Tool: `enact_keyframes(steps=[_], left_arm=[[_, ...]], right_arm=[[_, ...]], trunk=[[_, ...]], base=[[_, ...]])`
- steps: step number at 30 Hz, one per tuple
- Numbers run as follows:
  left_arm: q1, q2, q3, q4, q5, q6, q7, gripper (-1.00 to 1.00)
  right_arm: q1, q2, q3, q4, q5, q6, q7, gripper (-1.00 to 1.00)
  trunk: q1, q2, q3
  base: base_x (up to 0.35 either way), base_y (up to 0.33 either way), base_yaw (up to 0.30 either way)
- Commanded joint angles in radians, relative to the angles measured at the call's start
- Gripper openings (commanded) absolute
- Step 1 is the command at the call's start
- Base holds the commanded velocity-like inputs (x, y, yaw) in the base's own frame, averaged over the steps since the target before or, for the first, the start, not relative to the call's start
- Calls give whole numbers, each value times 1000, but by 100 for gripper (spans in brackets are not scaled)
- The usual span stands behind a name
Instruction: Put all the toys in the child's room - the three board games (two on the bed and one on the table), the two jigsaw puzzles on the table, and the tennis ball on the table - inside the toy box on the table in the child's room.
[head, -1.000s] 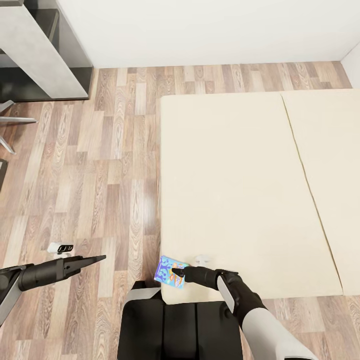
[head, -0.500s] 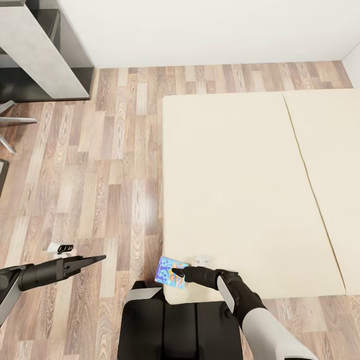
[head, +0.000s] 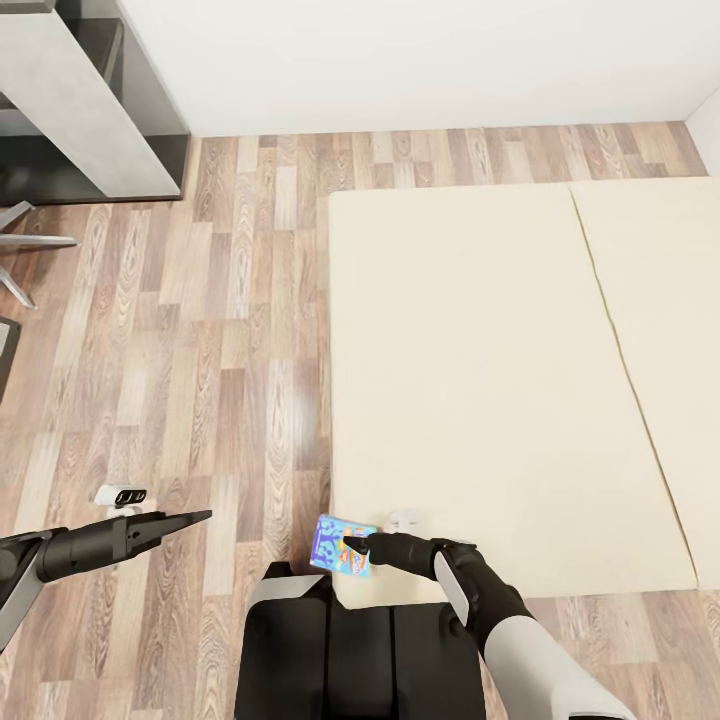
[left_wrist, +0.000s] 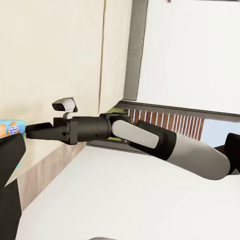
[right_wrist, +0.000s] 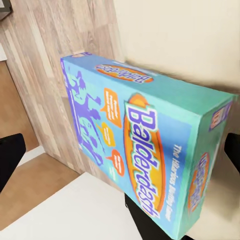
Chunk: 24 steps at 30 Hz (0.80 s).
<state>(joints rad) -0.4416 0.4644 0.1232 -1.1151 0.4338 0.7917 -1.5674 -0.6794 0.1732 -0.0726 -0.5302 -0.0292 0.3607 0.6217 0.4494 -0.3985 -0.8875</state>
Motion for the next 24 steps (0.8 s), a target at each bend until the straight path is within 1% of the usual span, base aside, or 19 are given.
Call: enact_keyframes(steps=[1, 24], left_arm=[[0, 0, 0, 0, 0, 11, -3, 100], [0, 0, 0, 0, 0, 11, -3, 100]], right_arm=[[0, 1, -7, -1, -3, 10, 4, 100], [0, 1, -7, -1, -3, 8, 4, 100]], trunk=[[1, -2, -1], [1, -2, -1]], base=[[0, 28, 0], [0, 3, 0]])
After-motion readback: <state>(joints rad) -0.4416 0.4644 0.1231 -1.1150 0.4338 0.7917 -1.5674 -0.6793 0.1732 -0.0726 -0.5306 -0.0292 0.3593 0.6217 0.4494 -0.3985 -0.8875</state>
